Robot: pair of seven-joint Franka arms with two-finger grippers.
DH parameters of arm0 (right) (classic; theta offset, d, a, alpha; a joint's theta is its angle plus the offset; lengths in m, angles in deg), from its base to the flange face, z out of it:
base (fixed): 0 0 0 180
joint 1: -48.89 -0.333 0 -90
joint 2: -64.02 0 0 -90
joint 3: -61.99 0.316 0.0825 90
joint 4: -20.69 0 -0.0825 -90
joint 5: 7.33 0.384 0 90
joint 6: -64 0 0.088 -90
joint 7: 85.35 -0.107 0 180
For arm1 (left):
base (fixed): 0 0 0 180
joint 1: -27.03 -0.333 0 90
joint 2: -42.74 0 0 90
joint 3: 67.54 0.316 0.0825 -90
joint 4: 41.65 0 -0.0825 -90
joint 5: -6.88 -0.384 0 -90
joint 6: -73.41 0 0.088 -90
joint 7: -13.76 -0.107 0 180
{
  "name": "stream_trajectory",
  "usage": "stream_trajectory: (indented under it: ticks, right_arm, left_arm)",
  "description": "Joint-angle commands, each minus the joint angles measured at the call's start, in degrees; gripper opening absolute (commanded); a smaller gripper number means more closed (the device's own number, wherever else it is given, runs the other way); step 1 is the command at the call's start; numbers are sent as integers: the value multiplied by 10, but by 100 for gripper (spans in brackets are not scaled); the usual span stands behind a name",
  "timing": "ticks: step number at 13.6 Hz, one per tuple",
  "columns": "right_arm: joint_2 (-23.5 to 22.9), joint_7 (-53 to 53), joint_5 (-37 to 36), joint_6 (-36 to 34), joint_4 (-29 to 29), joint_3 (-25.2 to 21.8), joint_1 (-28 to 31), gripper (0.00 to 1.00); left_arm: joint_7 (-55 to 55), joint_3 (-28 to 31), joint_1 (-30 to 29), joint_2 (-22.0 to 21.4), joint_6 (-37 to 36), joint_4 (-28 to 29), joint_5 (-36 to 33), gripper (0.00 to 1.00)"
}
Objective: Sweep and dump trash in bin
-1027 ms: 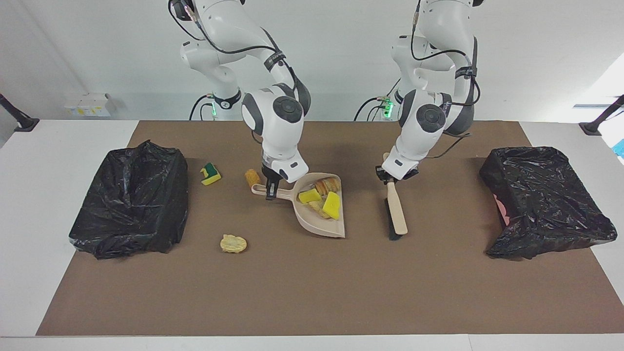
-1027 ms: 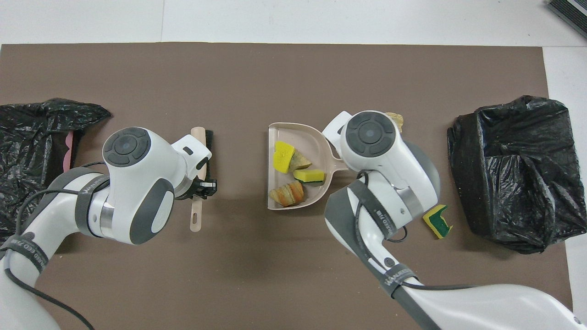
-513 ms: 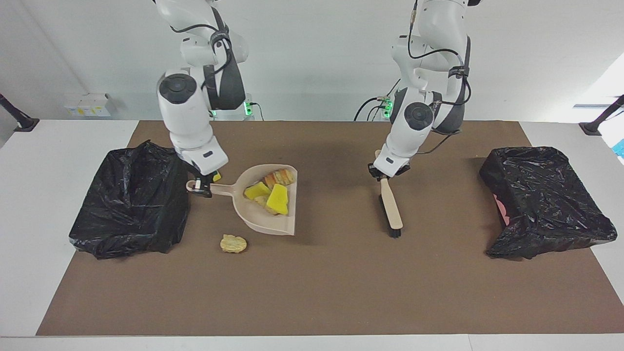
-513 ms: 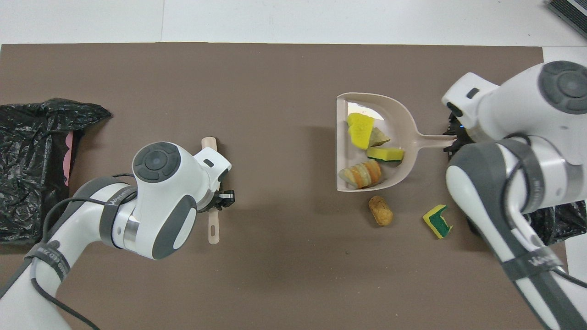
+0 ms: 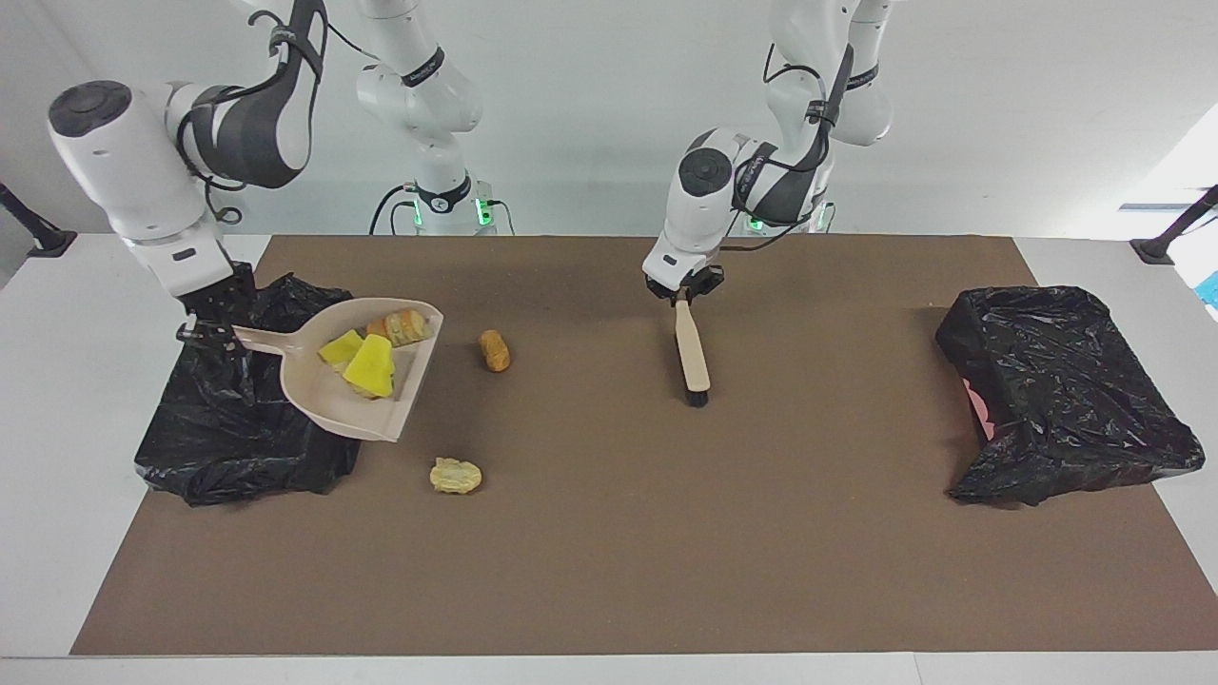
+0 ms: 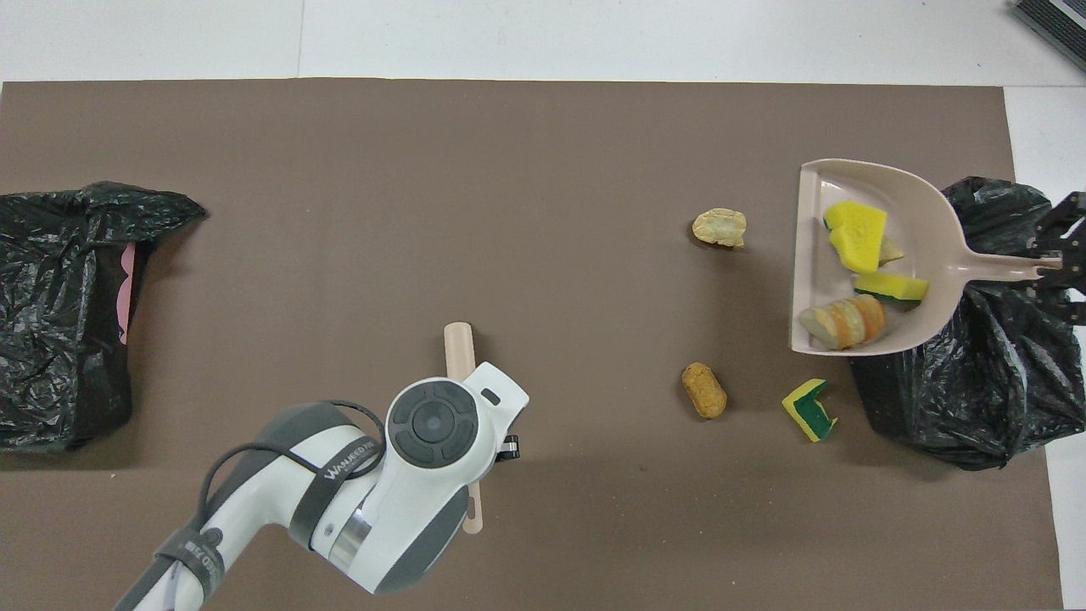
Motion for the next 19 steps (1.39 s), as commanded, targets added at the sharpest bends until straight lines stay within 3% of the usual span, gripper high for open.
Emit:
stream_trajectory:
  ticks: [1, 5, 6, 7, 8, 12, 14, 19]
  right_arm:
    - [10, 86, 20, -6, 5, 4, 54, 0]
    - [16, 128, -24, 2, 2, 2, 105, 0]
    - [20, 129, -45, 6, 1, 3, 119, 0]
    - [20, 129, -64, 10, 1, 3, 125, 0]
    - [21, 129, -83, 27, -2, 3, 128, 0]
    - [28, 117, -146, 102, -34, 3, 136, 0]
    - [46, 105, -179, 164, -77, 2, 132, 0]
    - [86, -7, -342, 168, -144, 4, 94, 0]
  left_arm:
    - [78, 9, 63, -60, 53, 71, -8, 0]
    - [105, 9, 94, -56, 99, 97, -8, 0]
    - [99, 9, 87, -52, 106, 95, -8, 37]
    - [96, 10, 85, -47, 107, 90, -8, 85]
    - [92, 11, 82, -45, 105, 85, -8, 100]
    - [61, 12, 17, -35, 86, 43, -9, 100]
    - [14, 13, -34, -26, 78, 16, -9, 100]
    - [-123, 13, -174, -4, 30, -75, -9, 100]
